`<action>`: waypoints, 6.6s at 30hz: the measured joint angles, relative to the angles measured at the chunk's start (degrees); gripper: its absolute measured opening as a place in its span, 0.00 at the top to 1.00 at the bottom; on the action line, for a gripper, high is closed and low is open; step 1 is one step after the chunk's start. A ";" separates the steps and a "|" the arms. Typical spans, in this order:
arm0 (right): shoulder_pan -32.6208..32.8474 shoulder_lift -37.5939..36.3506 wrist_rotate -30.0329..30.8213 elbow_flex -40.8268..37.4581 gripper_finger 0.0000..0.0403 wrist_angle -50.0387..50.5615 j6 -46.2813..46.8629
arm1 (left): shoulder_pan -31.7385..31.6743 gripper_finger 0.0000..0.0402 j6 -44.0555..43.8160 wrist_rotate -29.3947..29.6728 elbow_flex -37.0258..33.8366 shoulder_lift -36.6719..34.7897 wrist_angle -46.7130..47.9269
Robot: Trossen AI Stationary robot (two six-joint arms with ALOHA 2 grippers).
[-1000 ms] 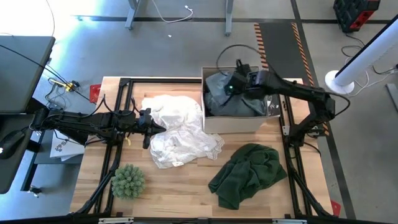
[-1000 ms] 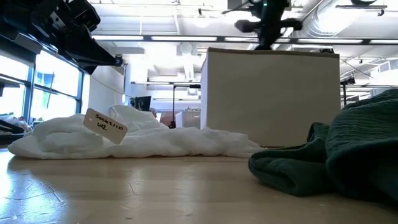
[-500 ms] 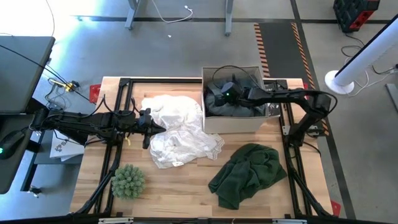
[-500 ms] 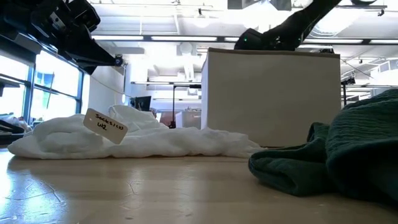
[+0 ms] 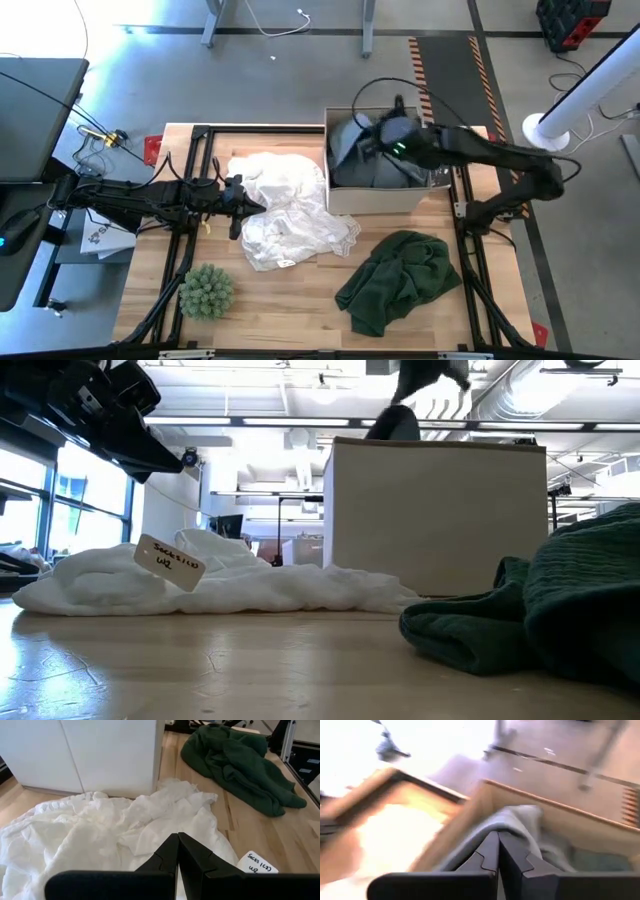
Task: Sort clothes
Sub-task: Put the gray pants into the laundry bin, then put the green polo shirt into the laundry bin
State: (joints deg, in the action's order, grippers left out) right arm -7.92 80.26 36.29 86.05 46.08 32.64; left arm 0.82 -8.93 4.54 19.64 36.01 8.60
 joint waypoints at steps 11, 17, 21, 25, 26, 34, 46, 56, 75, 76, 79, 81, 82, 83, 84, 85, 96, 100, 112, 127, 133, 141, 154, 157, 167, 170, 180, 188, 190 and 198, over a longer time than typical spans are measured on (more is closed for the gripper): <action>32.21 0.07 -8.83 -5.49 1.00 7.52 27.63 | 0.00 0.98 0.07 -0.01 0.00 -0.02 -1.39; 41.13 3.03 -22.15 -11.92 0.92 11.04 53.05 | 0.00 0.98 1.16 -0.03 0.00 -0.02 -1.71; 43.51 4.97 -27.13 -18.48 0.75 10.00 61.24 | 0.00 0.98 1.33 -0.25 0.00 -0.02 -2.20; 43.53 7.34 -28.08 -26.73 0.55 -0.34 61.38 | 0.00 0.98 2.04 -0.29 0.00 -0.02 -2.12; 43.27 8.24 -28.11 -28.77 0.51 -3.50 60.42 | 0.00 0.98 2.05 -0.29 0.00 -0.02 -2.12; 40.83 20.70 -32.36 -34.00 0.50 -15.80 47.86 | 0.02 0.98 2.00 -0.32 0.00 0.00 -2.00; 37.24 21.10 -23.29 -23.90 0.93 -0.17 46.62 | 0.04 0.98 0.59 -0.41 0.00 0.00 -2.42; 35.03 14.87 -2.12 3.10 0.97 11.75 30.69 | 0.04 0.98 1.05 -0.45 0.00 -0.01 -2.53; 2.08 14.98 25.51 24.78 0.97 17.19 -7.97 | 0.04 0.98 1.11 -0.49 0.00 -0.01 -2.49; -0.46 15.34 18.98 22.16 0.97 17.17 -7.26 | 0.04 0.98 1.11 -0.55 0.00 0.00 -2.47; -6.22 16.26 3.78 12.40 0.97 16.00 -4.30 | 0.04 0.98 1.08 -1.16 0.01 0.00 -2.18; -8.84 16.69 -2.60 4.92 0.97 13.15 -3.01 | 0.04 0.98 1.07 -1.38 0.00 0.00 -2.24; -9.94 17.01 -4.99 1.17 0.97 10.98 -2.72 | 0.04 0.98 1.07 -1.41 0.00 0.00 -2.16; -10.85 17.36 -7.35 -2.69 0.97 8.21 -2.49 | 0.04 0.98 1.07 -1.42 0.00 0.00 -2.19; -11.58 17.68 -10.14 -6.21 0.97 5.09 -2.50 | 0.04 0.98 1.07 -1.41 0.00 -0.01 -2.21; -12.19 17.88 -12.79 -9.38 0.97 1.46 -2.63 | 0.04 0.98 1.07 -1.41 0.00 0.00 -2.21; -15.81 16.64 -22.78 -7.12 0.70 2.69 -2.51 | 0.04 0.98 1.09 -1.36 0.00 0.00 -2.51; -15.71 15.84 -18.89 9.33 0.62 15.24 -2.97 | 0.04 0.98 1.07 -1.36 0.00 0.00 -2.45; -1.61 15.69 1.03 33.91 0.62 20.96 -7.99 | 0.03 0.98 0.09 -1.36 0.00 0.00 -2.45; -4.46 15.77 -24.61 0.43 0.63 1.87 -3.57 | 0.04 0.98 0.07 -1.01 0.00 0.00 -2.72; -13.41 15.60 -16.55 -11.43 0.67 1.65 9.87 | 0.03 0.98 0.09 -0.99 0.00 -0.01 -2.73; -18.43 16.01 -24.08 -19.56 0.68 -1.20 10.00 | 0.03 0.98 0.11 -0.97 0.02 0.00 -2.56; -13.68 14.92 -15.93 20.88 0.68 27.91 0.67 | 0.04 0.98 0.11 -1.06 0.00 -0.02 -2.34; -10.09 14.78 -25.05 23.10 0.68 25.90 -5.06 | 0.03 0.98 0.11 -1.06 0.00 -0.01 -2.15; -5.31 14.97 -38.55 4.63 0.68 19.74 -5.90 | 0.03 0.98 1.11 -1.12 0.00 -0.02 -2.10; -8.85 14.48 -37.32 -3.52 0.68 14.49 -2.78 | 0.04 0.98 1.16 -1.12 0.00 0.00 -2.10; -17.67 14.89 -49.73 -9.60 0.68 0.31 0.71 | 0.02 0.98 1.09 -1.19 0.00 0.00 -2.14; -17.22 15.27 -33.10 6.84 0.68 11.27 -1.75 | 0.02 0.98 0.06 -1.26 0.00 -0.02 -1.58; -17.22 15.25 -24.10 8.39 0.68 13.57 -0.08 | 0.04 0.98 0.04 -1.23 0.00 -0.02 -1.16; -18.51 16.52 -23.15 -1.67 0.68 12.31 -0.06 | 0.02 0.98 0.09 -1.19 0.00 -0.02 -1.18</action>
State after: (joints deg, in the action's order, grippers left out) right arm -26.44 96.77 13.14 84.38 58.39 32.58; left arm 0.84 -8.84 3.36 19.64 35.99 7.42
